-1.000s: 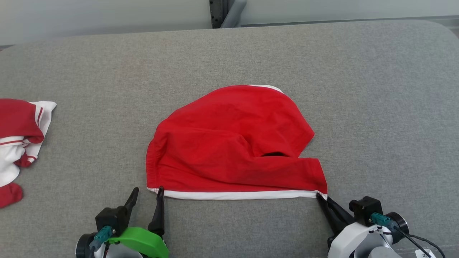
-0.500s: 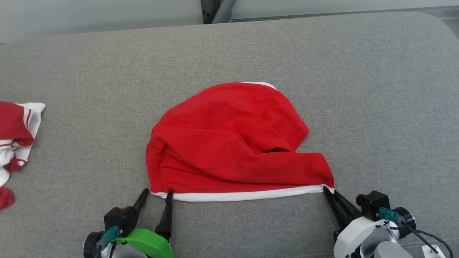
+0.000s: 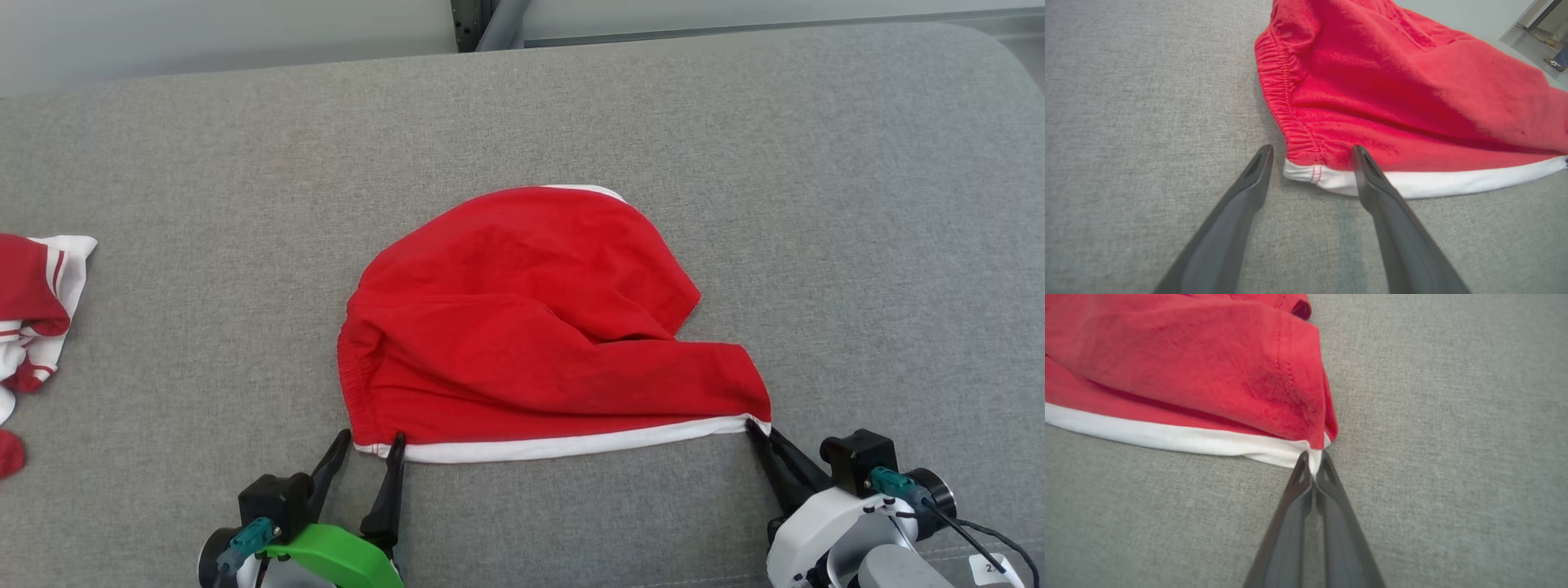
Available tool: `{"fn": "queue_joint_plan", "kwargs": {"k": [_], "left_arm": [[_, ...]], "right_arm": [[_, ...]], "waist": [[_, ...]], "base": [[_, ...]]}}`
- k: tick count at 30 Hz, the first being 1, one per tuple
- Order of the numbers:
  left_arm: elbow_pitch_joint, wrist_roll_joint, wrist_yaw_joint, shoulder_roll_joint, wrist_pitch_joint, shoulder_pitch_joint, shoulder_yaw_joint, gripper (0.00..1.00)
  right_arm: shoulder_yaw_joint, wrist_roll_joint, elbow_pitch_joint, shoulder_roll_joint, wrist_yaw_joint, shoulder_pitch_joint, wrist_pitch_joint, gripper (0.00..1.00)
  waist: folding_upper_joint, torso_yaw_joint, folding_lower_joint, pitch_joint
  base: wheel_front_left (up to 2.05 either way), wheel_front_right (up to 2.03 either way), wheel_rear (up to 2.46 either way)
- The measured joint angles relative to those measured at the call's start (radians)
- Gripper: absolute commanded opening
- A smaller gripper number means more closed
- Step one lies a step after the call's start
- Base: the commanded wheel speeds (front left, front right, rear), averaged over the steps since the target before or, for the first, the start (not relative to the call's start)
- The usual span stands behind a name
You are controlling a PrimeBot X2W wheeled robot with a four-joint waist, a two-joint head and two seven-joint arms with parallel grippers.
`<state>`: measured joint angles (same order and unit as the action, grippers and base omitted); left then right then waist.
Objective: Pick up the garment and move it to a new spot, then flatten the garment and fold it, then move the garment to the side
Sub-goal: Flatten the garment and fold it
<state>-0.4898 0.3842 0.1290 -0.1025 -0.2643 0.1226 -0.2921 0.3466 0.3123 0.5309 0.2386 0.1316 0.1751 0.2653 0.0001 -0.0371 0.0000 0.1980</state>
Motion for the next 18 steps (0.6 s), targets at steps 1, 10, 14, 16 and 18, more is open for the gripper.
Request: {"fn": "queue_joint_plan", "kwargs": {"k": [1, 10, 14, 16, 18], "left_arm": [[0.002, 0.005, 0.0, -0.004, 0.0, -0.002, -0.003, 1.0], [0.003, 0.056, 0.0, -0.018, 0.0, -0.006, -0.053, 0.44], [0.004, 0.068, 0.0, -0.028, 0.0, -0.005, -0.074, 0.0], [0.015, 0.073, 0.0, -0.033, 0.0, -0.005, -0.082, 0.0], [0.043, 0.074, 0.0, -0.041, 0.0, -0.005, -0.087, 0.0]], "right_arm": [[-0.001, 0.0, 0.001, 0.001, 0.0, 0.001, 0.0, 0.0], [-0.004, 0.0, 0.007, 0.005, 0.0, 0.015, 0.0, 0.0], [-0.005, 0.0, 0.01, 0.007, 0.0, 0.016, 0.0, 0.0], [-0.014, 0.003, 0.01, 0.006, 0.0, 0.016, 0.0, 0.0], [-0.027, 0.008, 0.001, 0.005, 0.0, 0.016, -0.001, 0.0]], "waist": [[0.0, 0.001, 0.0, 0.0], [0.0, -0.002, 0.0, -0.003], [0.0, -0.002, 0.0, -0.006], [0.0, -0.002, 0.0, -0.01], [0.0, -0.002, 0.0, -0.018]], "base": [[0.0, 0.0, 0.0], [0.0, 0.0, 0.0], [0.0, 0.0, 0.0], [0.0, 0.0, 0.0], [0.0, 0.0, 0.0]]}}
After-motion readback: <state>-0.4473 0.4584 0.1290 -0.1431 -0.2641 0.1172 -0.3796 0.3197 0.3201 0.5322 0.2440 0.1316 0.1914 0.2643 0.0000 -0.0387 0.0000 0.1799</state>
